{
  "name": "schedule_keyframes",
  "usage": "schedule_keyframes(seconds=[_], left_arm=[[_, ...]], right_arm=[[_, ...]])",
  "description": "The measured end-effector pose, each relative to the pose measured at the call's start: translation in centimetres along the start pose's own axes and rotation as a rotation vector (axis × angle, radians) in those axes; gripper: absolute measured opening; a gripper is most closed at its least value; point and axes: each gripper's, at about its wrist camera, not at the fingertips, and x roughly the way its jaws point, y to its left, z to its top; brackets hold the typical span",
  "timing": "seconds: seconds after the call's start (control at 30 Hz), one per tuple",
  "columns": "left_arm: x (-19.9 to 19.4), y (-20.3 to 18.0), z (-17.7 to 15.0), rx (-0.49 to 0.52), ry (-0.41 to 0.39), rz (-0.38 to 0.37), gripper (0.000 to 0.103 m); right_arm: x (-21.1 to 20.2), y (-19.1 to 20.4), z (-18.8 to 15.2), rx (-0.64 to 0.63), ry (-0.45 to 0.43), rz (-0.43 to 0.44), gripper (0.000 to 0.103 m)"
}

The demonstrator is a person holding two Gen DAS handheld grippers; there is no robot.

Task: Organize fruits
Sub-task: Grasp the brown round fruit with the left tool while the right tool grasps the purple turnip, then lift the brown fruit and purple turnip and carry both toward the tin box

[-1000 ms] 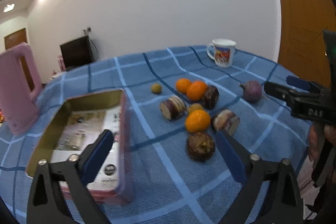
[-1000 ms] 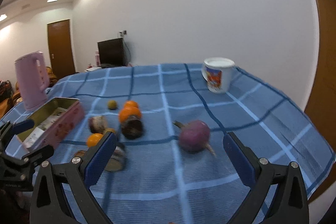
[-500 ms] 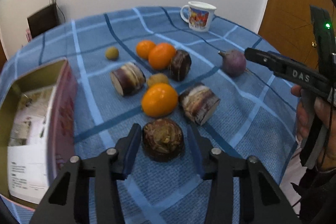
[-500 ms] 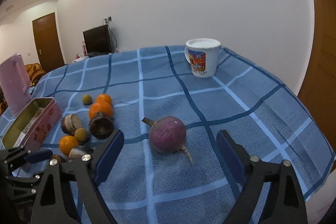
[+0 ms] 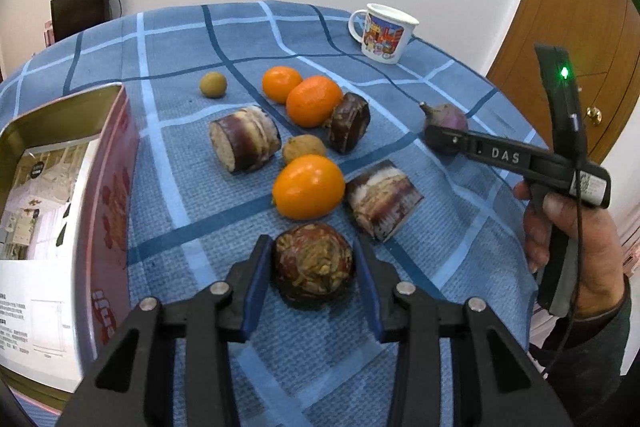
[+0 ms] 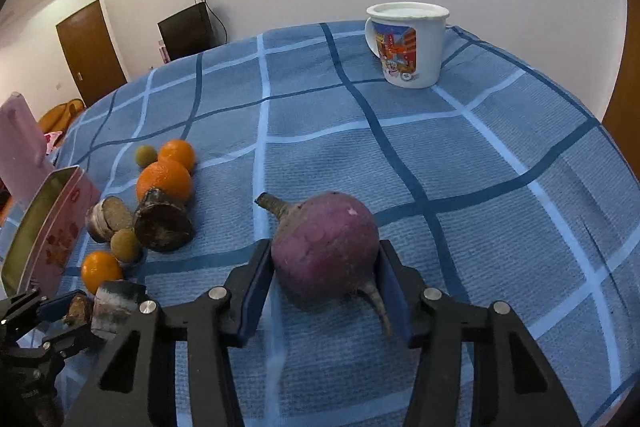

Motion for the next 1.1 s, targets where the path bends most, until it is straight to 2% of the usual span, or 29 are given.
schedule_keyframes(seconds=[0.2, 0.53, 1.1], left_arm=[[-1.2, -0.1, -0.4, 0.002, -0.053, -0.006, 0.042], [-3.1, -0.5, -0.8, 0.031, -0.153, 0.026, 0.042], [-5.2, -1.0, -1.3, 0.064, -0.263, 0.093, 0.042]], right_arm=[[-1.3, 0.3, -0.6, -0.020, -0.054, 0.036, 0.053], [-3.7, 1.8, -1.3, -0.055, -0.153, 0.066, 0.053], [-6.8, 5.1, -2.9, -0.126, -0.269, 0.142, 0.053]])
